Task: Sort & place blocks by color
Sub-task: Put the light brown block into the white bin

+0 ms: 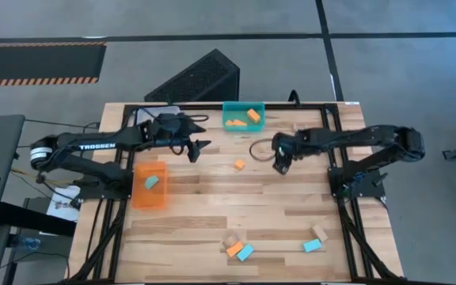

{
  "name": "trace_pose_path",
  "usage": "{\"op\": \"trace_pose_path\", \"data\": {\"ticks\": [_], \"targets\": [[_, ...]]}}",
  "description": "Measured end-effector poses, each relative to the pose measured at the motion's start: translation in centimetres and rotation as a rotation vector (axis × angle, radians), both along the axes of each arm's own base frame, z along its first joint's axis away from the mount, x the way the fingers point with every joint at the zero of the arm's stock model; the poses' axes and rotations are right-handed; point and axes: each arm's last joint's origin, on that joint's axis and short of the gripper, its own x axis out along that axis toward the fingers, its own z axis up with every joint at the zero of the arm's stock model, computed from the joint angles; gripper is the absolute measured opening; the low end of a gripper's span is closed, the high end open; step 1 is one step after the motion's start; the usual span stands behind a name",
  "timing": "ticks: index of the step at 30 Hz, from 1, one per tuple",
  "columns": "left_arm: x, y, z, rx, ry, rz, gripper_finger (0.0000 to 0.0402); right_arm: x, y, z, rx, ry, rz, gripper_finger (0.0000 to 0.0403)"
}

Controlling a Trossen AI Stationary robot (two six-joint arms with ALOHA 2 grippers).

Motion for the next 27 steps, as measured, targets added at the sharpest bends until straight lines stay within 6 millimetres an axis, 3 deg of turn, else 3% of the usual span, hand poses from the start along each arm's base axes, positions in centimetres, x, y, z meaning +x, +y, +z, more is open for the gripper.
{"op": "trace_pose_path", "data": {"ticks": [13, 17, 22, 27], "targets": [[-0.1, -0.8, -0.6, 0.01, 0.006, -0.007, 0.024, -4.2, -9.5, 0.2, -0.016, -0.051, -0.461, 0.024], [-0.1, -0.8, -0.6, 0.01, 0.007, -0.007, 0.024, -5.2, -11.0, 0.3, -0.017, -0.097, -0.584, 0.024], [-0.1, -0.8, -0.6, 0.011, 0.007, -0.008, 0.024, -5.6, -11.8, 0.2, 0.011, -0.131, -0.612, 0.024], [-0.1, -0.8, -0.6, 0.014, 0.009, -0.01, 0.024, -4.8, -13.0, -1.6, 0.025, -0.105, -0.616, 0.024]]}}
